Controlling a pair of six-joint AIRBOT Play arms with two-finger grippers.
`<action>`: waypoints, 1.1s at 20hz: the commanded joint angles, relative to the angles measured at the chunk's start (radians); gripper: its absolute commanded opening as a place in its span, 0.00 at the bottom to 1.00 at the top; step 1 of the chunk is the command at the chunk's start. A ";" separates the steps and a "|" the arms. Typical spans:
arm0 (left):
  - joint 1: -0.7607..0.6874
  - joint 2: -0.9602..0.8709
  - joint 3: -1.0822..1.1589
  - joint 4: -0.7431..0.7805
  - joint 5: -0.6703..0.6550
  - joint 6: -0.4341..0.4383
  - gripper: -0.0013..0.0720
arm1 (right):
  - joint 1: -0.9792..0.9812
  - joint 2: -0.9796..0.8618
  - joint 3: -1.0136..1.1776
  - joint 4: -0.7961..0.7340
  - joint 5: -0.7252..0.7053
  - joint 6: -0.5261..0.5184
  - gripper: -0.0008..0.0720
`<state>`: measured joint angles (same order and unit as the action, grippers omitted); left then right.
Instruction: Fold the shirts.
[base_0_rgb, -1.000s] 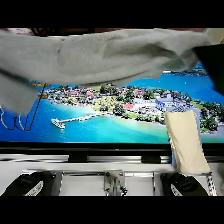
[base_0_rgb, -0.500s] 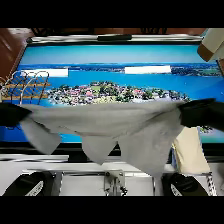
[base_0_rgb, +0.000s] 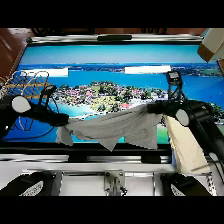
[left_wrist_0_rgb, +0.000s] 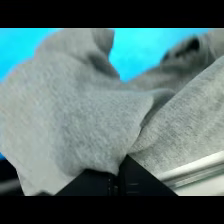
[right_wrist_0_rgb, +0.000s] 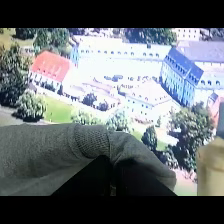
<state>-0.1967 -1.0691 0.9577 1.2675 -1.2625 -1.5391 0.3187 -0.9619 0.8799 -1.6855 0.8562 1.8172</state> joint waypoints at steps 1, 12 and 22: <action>0.058 -0.190 0.152 -0.010 0.092 0.042 0.07 | 0.000 -0.184 0.029 -0.052 -0.237 0.095 0.10; 0.182 -0.400 0.343 0.094 -0.229 0.039 0.94 | -0.035 -0.323 0.235 -0.045 -0.047 0.061 0.74; 0.194 -0.268 -0.064 -0.082 -0.034 0.035 0.93 | -0.384 -0.228 0.048 0.411 0.416 -0.344 0.91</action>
<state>0.0307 -1.3499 1.0016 1.2461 -1.4075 -1.5055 -0.0158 -1.1969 1.0100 -1.3808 1.1919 1.5467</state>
